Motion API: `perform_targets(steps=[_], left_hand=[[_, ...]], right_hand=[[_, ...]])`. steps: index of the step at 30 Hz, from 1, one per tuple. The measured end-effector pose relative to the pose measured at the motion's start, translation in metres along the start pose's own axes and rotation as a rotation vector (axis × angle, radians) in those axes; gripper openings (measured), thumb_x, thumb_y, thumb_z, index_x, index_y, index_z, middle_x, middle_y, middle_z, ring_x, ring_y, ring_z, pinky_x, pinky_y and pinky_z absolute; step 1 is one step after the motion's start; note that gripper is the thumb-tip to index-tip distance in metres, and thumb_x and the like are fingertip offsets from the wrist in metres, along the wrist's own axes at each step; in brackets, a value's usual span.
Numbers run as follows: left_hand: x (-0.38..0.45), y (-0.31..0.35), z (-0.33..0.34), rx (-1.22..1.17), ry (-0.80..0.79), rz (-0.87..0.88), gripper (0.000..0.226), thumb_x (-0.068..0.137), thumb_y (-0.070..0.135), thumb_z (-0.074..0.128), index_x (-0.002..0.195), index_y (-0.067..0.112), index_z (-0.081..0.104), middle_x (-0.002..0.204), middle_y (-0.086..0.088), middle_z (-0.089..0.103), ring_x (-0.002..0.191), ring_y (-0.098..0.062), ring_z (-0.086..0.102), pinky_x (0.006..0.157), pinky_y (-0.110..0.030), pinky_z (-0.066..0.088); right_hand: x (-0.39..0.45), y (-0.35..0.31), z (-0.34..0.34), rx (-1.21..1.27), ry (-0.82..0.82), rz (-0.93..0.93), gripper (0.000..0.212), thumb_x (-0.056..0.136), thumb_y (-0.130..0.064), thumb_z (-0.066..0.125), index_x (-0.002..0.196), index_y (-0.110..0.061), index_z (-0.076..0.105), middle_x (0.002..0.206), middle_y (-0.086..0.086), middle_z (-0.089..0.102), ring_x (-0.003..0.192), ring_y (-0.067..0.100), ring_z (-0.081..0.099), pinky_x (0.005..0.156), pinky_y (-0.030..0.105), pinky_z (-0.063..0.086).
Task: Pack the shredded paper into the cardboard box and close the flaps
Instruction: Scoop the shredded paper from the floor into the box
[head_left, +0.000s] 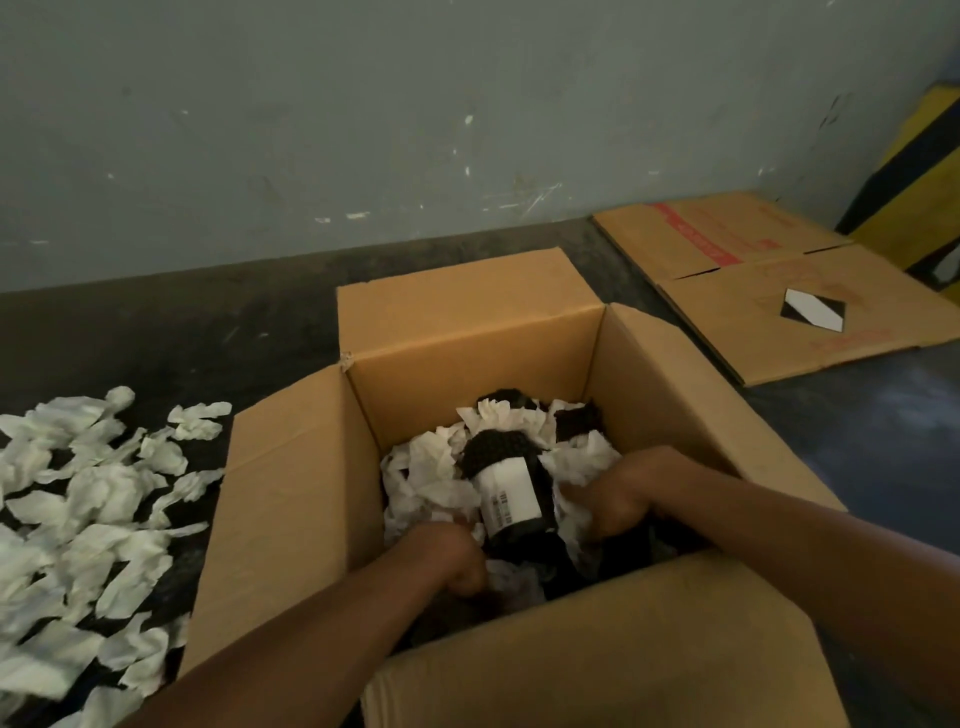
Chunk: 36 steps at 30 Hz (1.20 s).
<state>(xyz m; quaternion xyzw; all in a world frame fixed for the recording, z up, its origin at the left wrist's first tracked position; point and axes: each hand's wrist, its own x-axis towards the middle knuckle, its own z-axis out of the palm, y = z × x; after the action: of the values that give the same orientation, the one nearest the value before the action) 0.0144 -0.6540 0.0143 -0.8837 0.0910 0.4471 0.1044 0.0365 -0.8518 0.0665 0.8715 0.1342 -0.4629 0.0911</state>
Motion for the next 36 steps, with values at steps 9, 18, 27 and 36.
perform_targets(steps=[9,18,27,36], left_hand=[[-0.009,0.010,0.009,-0.108,0.160,-0.072,0.079,0.096,0.050,0.047,0.155,0.012,0.010,0.160,-0.016,0.022,0.144,-0.036,0.028,0.115,-0.052,0.030],[-0.080,-0.025,-0.031,-0.151,0.470,0.072,0.038,0.095,0.026,0.048,0.131,0.015,0.053,0.131,-0.010,0.057,0.113,-0.028,0.058,0.093,-0.043,0.050],[-0.164,-0.115,0.002,-0.229,1.084,0.069,0.055,0.099,0.041,0.034,0.151,0.022,0.027,0.162,-0.009,0.019,0.149,-0.034,0.012,0.119,-0.054,0.011],[-0.224,-0.245,0.128,-0.365,1.026,-0.117,0.064,0.100,0.050,0.031,0.155,0.026,0.011,0.165,-0.009,0.004,0.150,-0.037,-0.002,0.119,-0.057,0.004]], right_hand=[[0.017,-0.016,0.009,-0.095,-0.039,0.026,0.069,0.093,-0.054,0.047,0.149,-0.017,0.032,0.153,0.008,0.037,0.136,0.029,0.038,0.111,0.042,0.033],[-0.046,-0.023,-0.034,0.271,0.446,0.094,0.041,0.097,-0.030,0.044,0.133,-0.012,0.048,0.129,0.008,0.055,0.111,0.026,0.054,0.084,0.031,0.047],[-0.098,-0.133,-0.036,0.365,0.891,0.092,0.066,0.097,-0.054,0.033,0.153,-0.033,0.005,0.162,0.008,0.004,0.146,0.038,0.009,0.113,0.059,0.021],[-0.113,-0.301,-0.018,0.325,1.043,-0.042,0.064,0.097,-0.050,0.034,0.151,-0.033,0.004,0.162,0.007,0.002,0.147,0.035,0.004,0.115,0.058,0.017]])
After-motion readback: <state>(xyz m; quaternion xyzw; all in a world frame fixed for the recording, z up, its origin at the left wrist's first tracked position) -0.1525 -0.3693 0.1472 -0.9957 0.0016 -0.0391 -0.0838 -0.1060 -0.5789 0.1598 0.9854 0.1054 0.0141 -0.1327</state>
